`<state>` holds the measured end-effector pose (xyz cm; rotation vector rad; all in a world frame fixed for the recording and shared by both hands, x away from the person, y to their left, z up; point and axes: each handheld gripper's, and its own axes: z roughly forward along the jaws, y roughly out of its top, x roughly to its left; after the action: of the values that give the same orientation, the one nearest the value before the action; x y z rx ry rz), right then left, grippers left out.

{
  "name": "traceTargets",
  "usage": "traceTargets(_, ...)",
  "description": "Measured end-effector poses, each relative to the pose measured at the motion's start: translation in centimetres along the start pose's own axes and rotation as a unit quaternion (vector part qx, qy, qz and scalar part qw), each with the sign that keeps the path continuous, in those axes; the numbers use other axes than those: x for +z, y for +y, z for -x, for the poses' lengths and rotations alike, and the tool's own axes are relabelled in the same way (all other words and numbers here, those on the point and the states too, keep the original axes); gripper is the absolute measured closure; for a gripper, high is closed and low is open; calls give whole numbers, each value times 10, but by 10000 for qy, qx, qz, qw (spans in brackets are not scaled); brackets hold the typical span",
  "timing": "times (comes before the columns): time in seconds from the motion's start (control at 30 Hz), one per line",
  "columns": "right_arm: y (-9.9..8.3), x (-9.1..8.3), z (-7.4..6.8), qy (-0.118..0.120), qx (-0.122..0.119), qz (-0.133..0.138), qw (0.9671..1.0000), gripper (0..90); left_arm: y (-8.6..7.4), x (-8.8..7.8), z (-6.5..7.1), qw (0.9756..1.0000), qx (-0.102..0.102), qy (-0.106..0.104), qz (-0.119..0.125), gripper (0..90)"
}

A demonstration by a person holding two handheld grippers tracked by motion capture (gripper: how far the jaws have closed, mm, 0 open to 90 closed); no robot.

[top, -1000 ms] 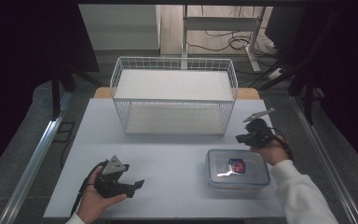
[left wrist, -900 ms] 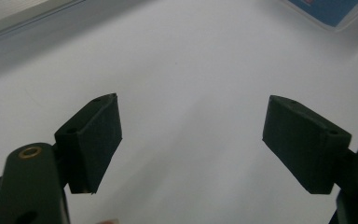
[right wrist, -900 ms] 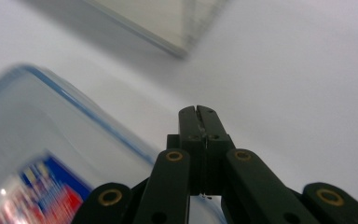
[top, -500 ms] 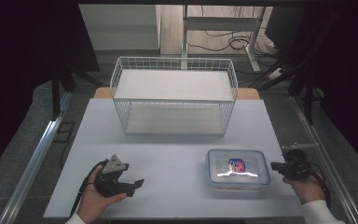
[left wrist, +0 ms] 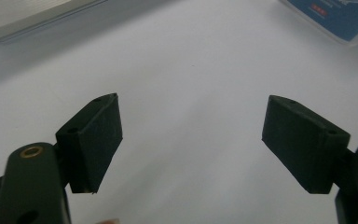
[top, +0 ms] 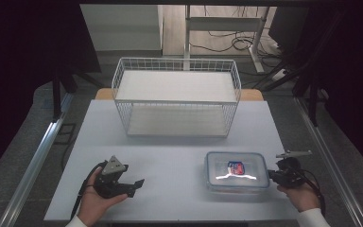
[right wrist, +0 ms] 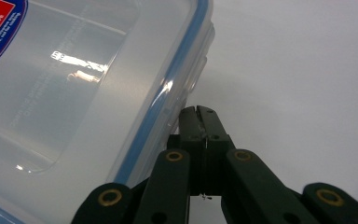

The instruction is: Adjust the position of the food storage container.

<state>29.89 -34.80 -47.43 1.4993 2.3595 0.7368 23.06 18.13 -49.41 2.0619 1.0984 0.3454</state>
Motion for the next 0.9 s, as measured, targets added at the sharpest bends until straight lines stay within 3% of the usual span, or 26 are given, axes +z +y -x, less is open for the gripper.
traceTargets(0.17, 3, 7, -15, 187, -65, 81, 9998, 895, 0, -2, -4, 9999, -105, 30, 20, 203)
traceTargets(0.5, 18, 20, -54, 467, -526, 6, 9975, 894, 0, -3, -9, 9998, -195, 76, 53, 203)
traceTargets(0.9, 40, 41, -107, 815, -1172, -1, 9898, 894, -1, -5, -11, 9995, -270, 111, 77, 203)
